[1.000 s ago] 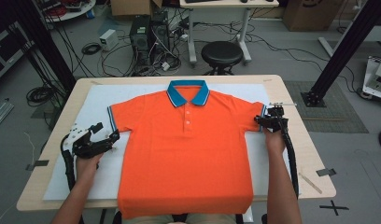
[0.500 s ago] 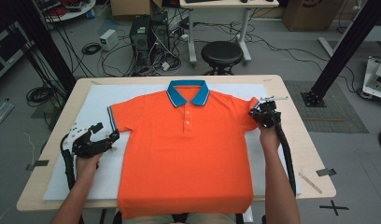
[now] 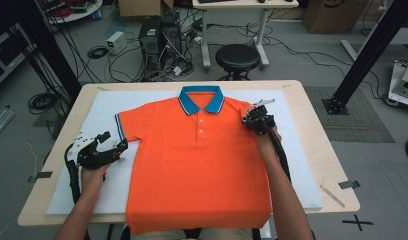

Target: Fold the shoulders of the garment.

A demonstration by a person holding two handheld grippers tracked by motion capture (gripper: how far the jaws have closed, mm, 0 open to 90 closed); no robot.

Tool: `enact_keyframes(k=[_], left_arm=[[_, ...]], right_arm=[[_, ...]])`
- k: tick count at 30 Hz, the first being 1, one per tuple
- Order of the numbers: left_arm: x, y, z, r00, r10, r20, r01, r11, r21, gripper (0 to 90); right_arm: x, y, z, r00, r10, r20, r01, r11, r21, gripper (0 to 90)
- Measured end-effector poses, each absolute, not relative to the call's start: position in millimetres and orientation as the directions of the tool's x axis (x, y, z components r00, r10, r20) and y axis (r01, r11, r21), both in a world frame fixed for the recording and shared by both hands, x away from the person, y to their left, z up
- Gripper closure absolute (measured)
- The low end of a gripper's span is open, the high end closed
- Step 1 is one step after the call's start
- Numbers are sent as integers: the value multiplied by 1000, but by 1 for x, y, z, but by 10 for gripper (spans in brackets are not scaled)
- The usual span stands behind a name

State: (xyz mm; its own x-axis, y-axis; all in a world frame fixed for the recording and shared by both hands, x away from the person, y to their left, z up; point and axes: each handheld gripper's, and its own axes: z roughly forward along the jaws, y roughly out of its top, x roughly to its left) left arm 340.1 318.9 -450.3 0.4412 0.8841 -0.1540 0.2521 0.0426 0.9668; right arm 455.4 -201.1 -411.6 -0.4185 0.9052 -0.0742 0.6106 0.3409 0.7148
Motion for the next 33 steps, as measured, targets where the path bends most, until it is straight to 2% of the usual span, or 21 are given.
enact_keyframes(k=[1,2,4,5,6,9,15,16,23,24,25,26,28,33], left_arm=[[340,319,-450,442,883,-156,250,46,967,163],[340,319,-450,443,883,-154,250,43,967,163],[340,319,-450,446,882,-151,250,40,968,163],[340,319,-450,446,882,-151,250,40,968,163],[340,318,-450,448,881,-151,248,40,968,163],[340,319,-450,446,881,-154,251,42,967,163],[340,319,-450,445,882,-157,255,43,966,163],[340,319,-450,446,881,-156,255,42,966,163],[340,319,-450,450,879,-158,254,43,966,163],[340,319,-450,450,879,-158,254,44,966,163],[340,319,-450,450,879,-157,254,43,966,163],[340,319,-450,451,879,-158,255,43,966,163],[340,319,-450,452,878,-159,255,44,966,163],[340,319,-450,452,878,-160,255,44,966,163]], right_arm=[[455,-201,-412,-419,905,-74,611,341,715,722],[455,-202,-409,-404,913,-54,608,312,730,613],[453,-207,-405,-373,927,-31,604,268,750,537],[453,-207,-405,-373,927,-31,604,268,750,537],[453,-214,-403,-346,938,-1,618,229,752,497],[453,-216,-405,-345,939,15,635,221,740,497],[452,-202,-415,-418,908,33,645,271,714,544],[453,-194,-420,-443,896,20,644,303,703,582],[459,-178,-436,-447,894,-40,661,360,659,668],[459,-179,-436,-440,896,-66,653,369,661,760],[459,-179,-436,-440,896,-66,653,369,661,760],[459,-178,-435,-465,881,-85,639,400,657,885],[458,-178,-431,-469,879,-90,625,402,669,891],[454,-180,-421,-499,866,3,582,332,743,893]])
